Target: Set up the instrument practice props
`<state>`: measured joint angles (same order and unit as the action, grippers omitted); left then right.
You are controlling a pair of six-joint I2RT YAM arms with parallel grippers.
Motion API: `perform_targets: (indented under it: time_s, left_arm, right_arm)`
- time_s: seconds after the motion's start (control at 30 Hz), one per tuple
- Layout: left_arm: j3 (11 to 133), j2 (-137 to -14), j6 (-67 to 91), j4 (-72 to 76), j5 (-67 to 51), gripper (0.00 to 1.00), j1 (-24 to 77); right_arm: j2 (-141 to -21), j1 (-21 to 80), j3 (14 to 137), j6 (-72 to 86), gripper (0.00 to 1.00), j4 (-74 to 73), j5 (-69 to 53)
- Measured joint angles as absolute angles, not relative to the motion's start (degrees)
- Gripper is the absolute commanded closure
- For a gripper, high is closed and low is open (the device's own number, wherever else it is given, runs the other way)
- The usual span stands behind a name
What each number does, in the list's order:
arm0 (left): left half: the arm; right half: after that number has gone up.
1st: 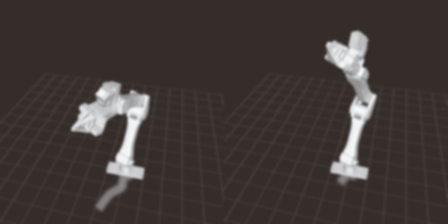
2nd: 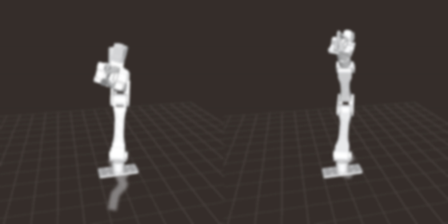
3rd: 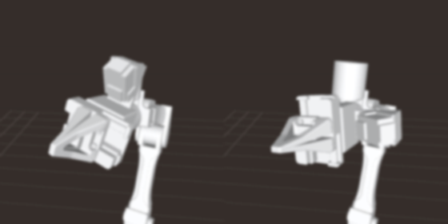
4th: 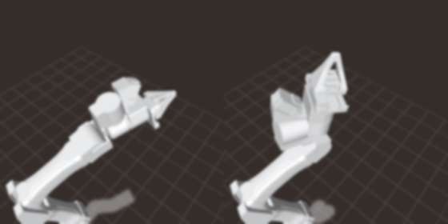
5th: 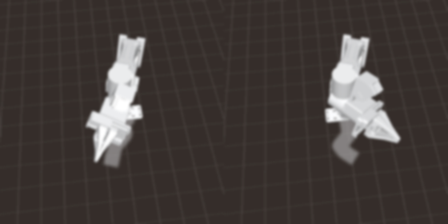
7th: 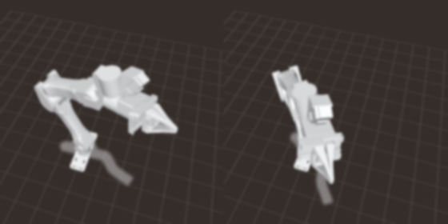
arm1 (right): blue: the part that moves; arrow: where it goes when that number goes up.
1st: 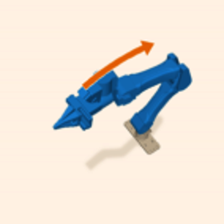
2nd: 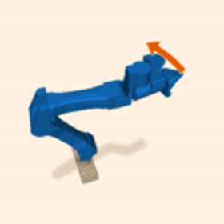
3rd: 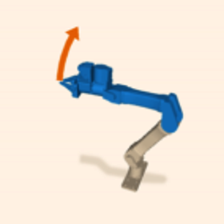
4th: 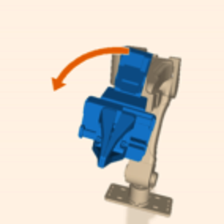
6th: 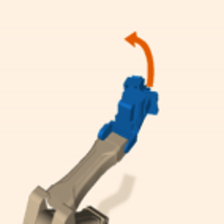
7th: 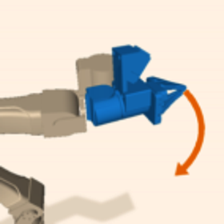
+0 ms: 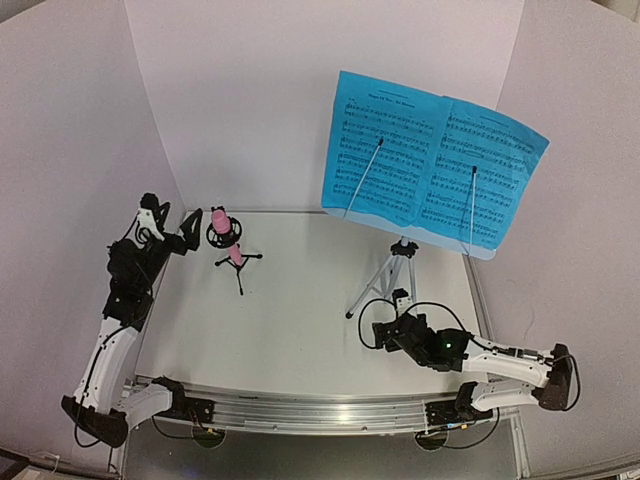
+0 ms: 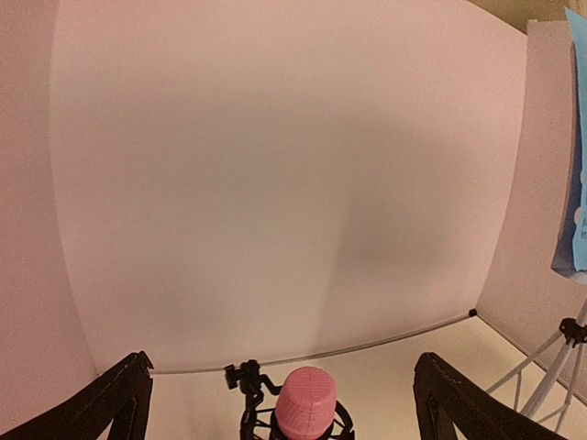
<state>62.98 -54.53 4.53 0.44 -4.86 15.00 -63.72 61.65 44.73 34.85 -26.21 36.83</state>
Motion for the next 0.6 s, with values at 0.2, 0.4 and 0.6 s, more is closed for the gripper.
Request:
perform_targets:
  time_s: [0.2,0.4,0.6]
  left_arm:
    - [59.3,-46.7,5.0,-6.7,5.3,0.0,14.4]
    - [54.4,-44.8,6.6,-13.1,9.6,0.0,12.6]
    - [50.4,-44.9,8.1,-16.2,10.7,0.0,10.5]
  right_arm:
    - [-60.2,61.5,51.4,40.3,0.08,-42.2,40.3]
    - [-51.7,60.5,54.2,45.3,0.02,-53.5,46.7]
    - [-51.1,45.0,53.9,42.3,0.02,-56.3,48.1]
